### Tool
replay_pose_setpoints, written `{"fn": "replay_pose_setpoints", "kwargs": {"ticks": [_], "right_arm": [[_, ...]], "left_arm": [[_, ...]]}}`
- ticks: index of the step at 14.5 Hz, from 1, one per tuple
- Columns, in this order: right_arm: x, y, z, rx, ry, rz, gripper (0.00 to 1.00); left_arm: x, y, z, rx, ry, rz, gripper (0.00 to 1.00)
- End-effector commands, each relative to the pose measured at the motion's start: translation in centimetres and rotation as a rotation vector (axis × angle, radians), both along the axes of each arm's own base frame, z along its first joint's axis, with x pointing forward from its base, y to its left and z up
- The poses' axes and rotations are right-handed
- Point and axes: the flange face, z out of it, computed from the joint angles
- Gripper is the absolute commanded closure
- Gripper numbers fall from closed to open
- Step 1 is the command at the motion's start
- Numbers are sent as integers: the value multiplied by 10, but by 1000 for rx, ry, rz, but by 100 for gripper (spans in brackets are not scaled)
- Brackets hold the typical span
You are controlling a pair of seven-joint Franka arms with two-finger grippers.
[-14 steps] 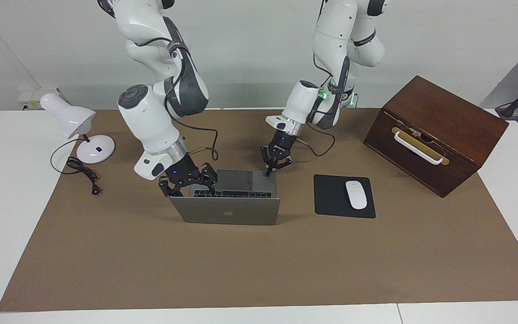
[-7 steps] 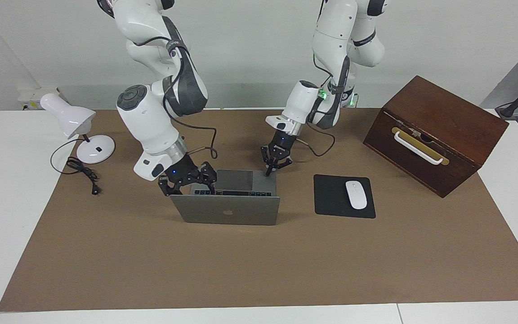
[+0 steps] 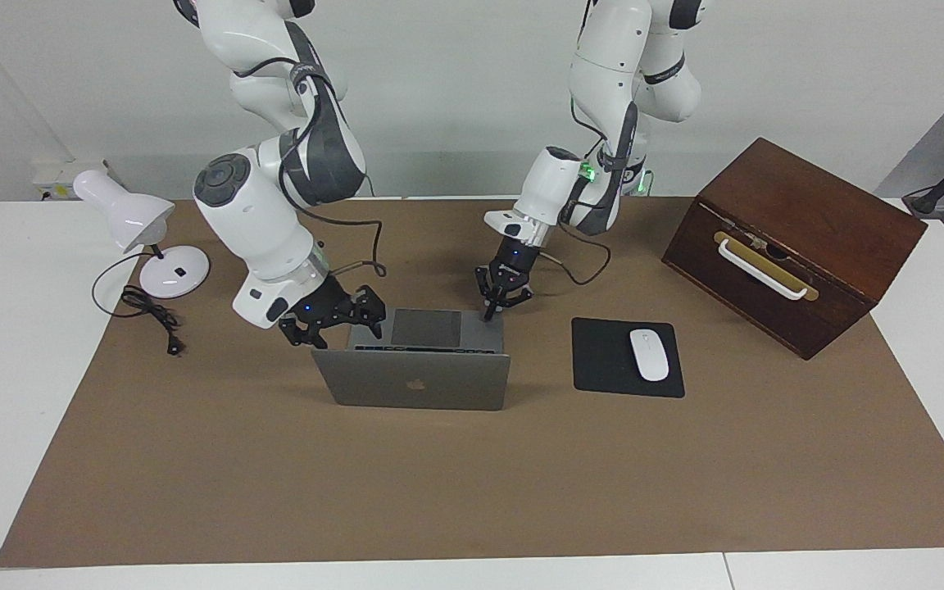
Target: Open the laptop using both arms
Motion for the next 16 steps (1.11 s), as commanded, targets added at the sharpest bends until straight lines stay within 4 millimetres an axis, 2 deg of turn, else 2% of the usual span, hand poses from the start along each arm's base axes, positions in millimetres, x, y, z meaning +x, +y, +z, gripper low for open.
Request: {"fn": "replay_pose_setpoints", "kwargs": {"ticks": [1, 4, 7, 11, 14, 16], "right_arm": [[-13, -5, 27, -12, 18, 4, 0], [-29, -12, 49, -19, 60, 17, 0], [-51, -38, 70, -51, 129, 37, 0], [-64, -99, 87, -203, 107, 147, 0], [-63, -151, 85, -301, 98, 189, 0], [-58, -179, 75, -328, 37, 202, 0]], "left_arm": [[15, 7, -25, 25, 21, 21, 100], [16, 6, -22, 15, 21, 29, 100], [17, 5, -13, -12, 22, 52, 100], [21, 5, 8, -26, 41, 79, 100], [29, 11, 32, -8, 70, 94, 100], [30, 10, 48, -13, 86, 108, 100]]}}
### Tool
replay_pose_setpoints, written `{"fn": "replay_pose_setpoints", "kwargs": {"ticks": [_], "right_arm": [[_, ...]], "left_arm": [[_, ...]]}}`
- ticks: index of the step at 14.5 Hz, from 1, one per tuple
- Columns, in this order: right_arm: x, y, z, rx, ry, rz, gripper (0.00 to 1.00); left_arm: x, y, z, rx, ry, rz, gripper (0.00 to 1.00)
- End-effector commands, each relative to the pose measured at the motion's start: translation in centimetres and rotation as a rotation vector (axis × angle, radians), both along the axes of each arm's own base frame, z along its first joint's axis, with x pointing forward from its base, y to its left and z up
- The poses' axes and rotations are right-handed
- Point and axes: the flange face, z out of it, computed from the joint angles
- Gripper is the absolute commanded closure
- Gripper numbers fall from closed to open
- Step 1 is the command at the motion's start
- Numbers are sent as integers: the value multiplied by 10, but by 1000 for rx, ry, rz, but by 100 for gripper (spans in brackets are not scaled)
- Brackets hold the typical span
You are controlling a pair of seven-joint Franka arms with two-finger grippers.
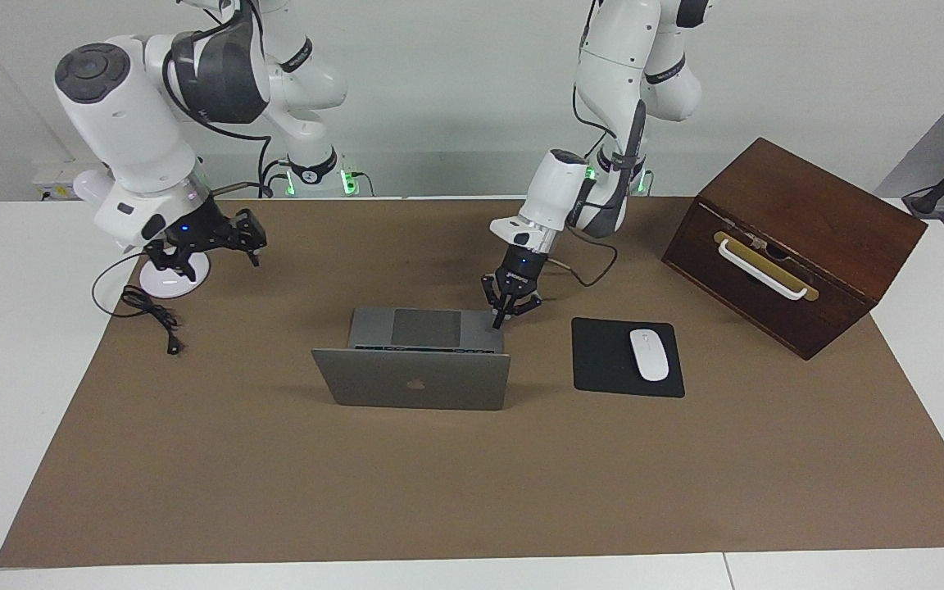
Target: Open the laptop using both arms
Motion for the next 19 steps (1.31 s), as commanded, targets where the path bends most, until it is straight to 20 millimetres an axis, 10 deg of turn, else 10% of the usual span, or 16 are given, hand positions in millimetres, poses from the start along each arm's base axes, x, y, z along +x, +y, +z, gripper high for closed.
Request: {"fn": "replay_pose_setpoints", "kwargs": {"ticks": [1, 11, 19], "right_arm": [[-2, -26, -15, -34, -87, 40, 0], [-5, -20, -26, 17, -106, -100, 0], [-5, -19, -27, 20, -104, -208, 0]], "left_arm": [[0, 3, 31, -1, 33, 19, 100], [27, 23, 155, 114, 228, 55, 100], [41, 100, 251, 232, 383, 81, 100]]}}
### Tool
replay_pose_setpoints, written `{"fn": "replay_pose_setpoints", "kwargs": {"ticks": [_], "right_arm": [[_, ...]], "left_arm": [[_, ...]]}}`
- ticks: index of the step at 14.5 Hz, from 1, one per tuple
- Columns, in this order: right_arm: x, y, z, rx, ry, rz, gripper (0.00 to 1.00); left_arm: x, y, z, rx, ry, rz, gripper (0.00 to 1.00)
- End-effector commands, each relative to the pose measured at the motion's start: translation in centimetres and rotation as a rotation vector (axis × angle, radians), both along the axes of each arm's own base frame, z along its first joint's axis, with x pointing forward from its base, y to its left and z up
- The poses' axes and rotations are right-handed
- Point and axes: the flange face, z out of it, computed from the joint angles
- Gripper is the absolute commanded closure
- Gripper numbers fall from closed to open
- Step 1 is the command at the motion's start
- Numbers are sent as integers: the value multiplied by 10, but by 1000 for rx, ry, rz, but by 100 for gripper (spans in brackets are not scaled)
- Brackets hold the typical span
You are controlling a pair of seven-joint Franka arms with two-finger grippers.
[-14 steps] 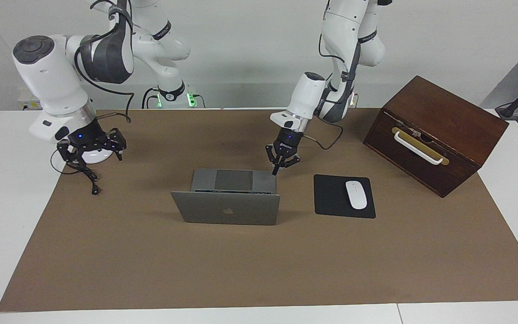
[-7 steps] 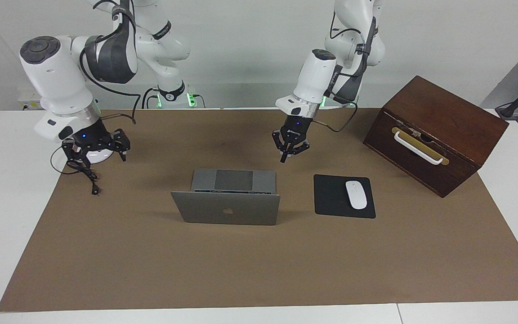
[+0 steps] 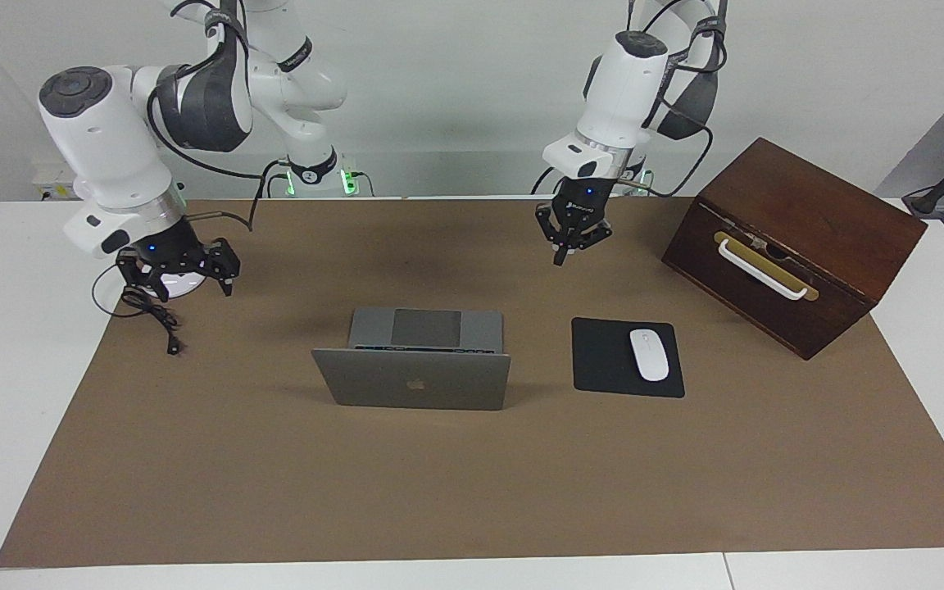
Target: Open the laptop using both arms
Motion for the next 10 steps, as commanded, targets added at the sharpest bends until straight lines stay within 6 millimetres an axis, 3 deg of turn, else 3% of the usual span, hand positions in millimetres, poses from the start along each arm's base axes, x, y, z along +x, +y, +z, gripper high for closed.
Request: {"fn": "replay_pose_setpoints", "kwargs": {"ticks": [1, 3, 5, 7, 10], "right_arm": [[-8, 1, 1, 20, 3, -26, 0], [-8, 3, 1, 20, 1, -22, 0], [-8, 5, 1, 20, 1, -19, 0], [-8, 4, 1, 20, 0, -16, 0], [-8, 5, 1, 19, -2, -15, 0]], "left_arm": [[12, 34, 35, 57, 57, -26, 100], [17, 55, 53, 86, 91, -37, 100], [30, 101, 67, 106, 133, 12, 100], [32, 125, 73, 123, 163, -12, 100], [43, 179, 91, 122, 187, 58, 100]]}}
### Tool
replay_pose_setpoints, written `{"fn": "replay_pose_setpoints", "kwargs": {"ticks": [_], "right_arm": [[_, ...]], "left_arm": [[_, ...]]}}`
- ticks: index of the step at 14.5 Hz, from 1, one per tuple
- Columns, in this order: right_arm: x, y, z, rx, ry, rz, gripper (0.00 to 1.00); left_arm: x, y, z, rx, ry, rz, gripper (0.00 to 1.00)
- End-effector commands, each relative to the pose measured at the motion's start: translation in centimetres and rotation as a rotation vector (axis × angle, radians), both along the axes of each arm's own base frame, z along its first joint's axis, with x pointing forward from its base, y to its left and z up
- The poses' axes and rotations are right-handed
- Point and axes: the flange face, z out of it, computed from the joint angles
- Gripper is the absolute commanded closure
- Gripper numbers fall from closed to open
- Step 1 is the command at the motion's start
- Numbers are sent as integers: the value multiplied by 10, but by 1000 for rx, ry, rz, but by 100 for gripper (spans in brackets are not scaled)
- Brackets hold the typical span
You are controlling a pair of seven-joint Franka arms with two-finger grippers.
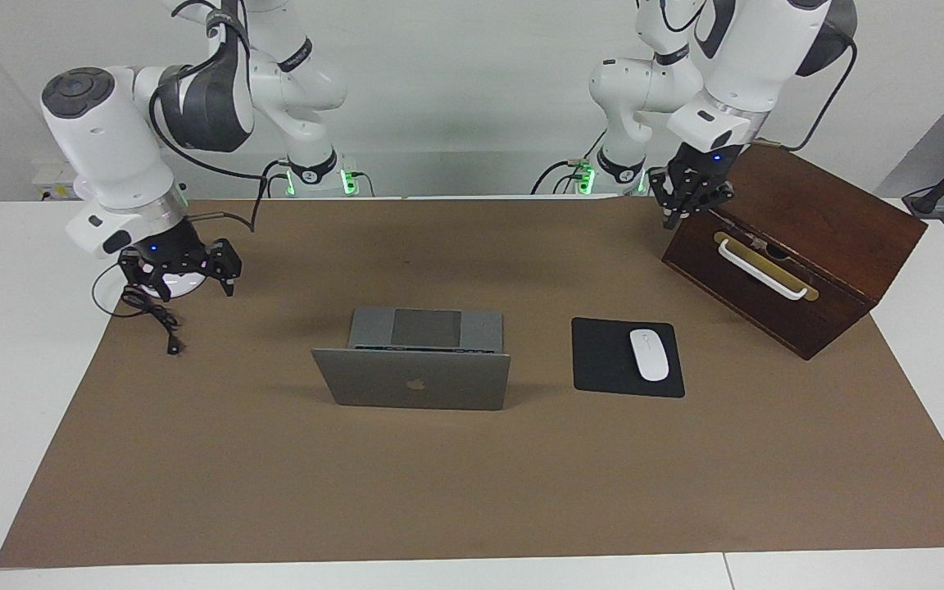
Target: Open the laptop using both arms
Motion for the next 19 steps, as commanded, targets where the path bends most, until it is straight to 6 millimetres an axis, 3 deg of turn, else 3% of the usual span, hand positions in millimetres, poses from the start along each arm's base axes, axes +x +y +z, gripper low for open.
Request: {"fn": "replay_pose_setpoints", "kwargs": {"ticks": [1, 2, 3, 4, 7, 13, 19], "right_arm": [[-8, 3, 2, 19, -3, -13, 0], [-8, 3, 2, 19, -3, -13, 0], [-8, 3, 2, 19, -3, -13, 0], [-8, 3, 2, 19, -5, -12, 0], [-8, 4, 2, 19, -2, -10, 0], [-11, 4, 0, 19, 6, -10, 0], [-11, 5, 1, 19, 18, -6, 0]], "left_arm": [[9, 43, 16, 21, 19, 25, 99], [11, 55, 16, 21, 18, 45, 67], [12, 67, 16, 22, 16, 68, 20], [13, 78, 20, 35, 8, 87, 0], [19, 92, 27, 51, 2, 111, 0], [39, 111, 61, 46, 15, 145, 0], [59, 111, 44, 51, 51, 145, 0]]}}
